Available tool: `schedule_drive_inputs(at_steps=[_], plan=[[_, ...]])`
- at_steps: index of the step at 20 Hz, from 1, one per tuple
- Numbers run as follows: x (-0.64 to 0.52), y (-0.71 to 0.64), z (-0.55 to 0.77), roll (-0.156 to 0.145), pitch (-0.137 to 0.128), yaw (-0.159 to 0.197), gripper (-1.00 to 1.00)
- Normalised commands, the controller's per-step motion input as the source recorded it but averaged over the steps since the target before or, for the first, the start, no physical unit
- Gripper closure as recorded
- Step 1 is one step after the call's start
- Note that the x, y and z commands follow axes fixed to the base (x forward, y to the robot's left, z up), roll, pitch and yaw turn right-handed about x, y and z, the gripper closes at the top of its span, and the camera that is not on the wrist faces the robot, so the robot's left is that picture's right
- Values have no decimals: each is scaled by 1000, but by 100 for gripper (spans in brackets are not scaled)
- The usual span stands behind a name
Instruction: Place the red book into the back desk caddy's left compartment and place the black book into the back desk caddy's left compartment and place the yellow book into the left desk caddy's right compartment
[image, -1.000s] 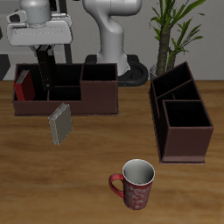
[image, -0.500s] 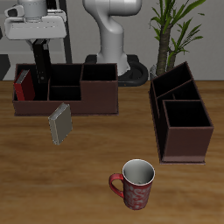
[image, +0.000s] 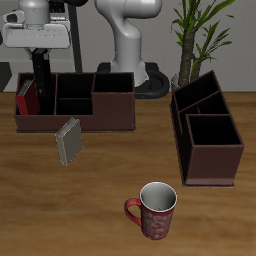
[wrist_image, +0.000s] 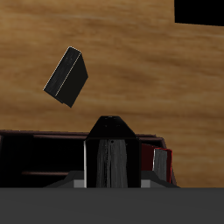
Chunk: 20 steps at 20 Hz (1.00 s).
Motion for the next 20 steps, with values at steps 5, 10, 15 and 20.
schedule_drive_inputs(at_steps=[5, 10, 15, 20], plan=[[-184, -203, -283, -54, 23, -53, 100], [-137, -77, -192, -27, 24, -39, 100], [-62, 5, -146, -7, 20, -18, 100], [-44, 51, -159, 7, 13, -8, 100]])
